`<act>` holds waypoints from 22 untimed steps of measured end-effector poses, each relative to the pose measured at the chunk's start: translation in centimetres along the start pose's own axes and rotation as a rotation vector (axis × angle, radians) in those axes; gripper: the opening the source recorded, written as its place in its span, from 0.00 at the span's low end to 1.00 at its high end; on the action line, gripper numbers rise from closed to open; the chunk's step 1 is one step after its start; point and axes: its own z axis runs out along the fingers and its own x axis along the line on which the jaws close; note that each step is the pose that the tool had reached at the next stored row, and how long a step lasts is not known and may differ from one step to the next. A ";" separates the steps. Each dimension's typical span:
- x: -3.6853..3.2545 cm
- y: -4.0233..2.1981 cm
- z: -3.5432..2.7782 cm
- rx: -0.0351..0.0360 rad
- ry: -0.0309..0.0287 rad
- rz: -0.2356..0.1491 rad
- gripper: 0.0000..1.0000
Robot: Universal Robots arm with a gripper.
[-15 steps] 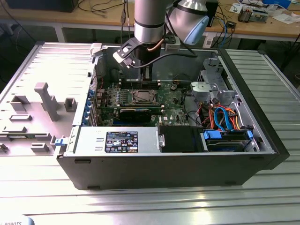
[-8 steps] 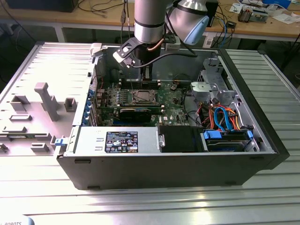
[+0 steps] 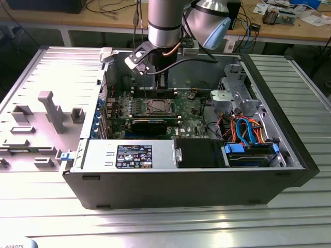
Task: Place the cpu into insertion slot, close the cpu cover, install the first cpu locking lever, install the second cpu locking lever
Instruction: 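Install the first cpu locking lever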
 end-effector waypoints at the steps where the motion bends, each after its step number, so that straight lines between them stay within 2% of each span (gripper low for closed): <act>1: 0.00 0.00 0.00 0.0001 -0.0001 0.000 0.11; 4: 0.00 -0.01 0.00 0.0006 -0.0002 -0.016 0.11; 7: 0.00 -0.02 0.00 0.0027 -0.0001 -0.083 0.11; 10: 0.00 -0.01 0.00 0.0062 0.0000 -0.194 0.11; 13: 0.00 -0.01 0.01 0.0081 0.0001 -0.252 0.11; 14: 0.00 -0.02 0.01 0.0093 0.0001 -0.289 0.11; 22: 0.00 -0.02 0.01 0.0143 0.0003 -0.445 0.11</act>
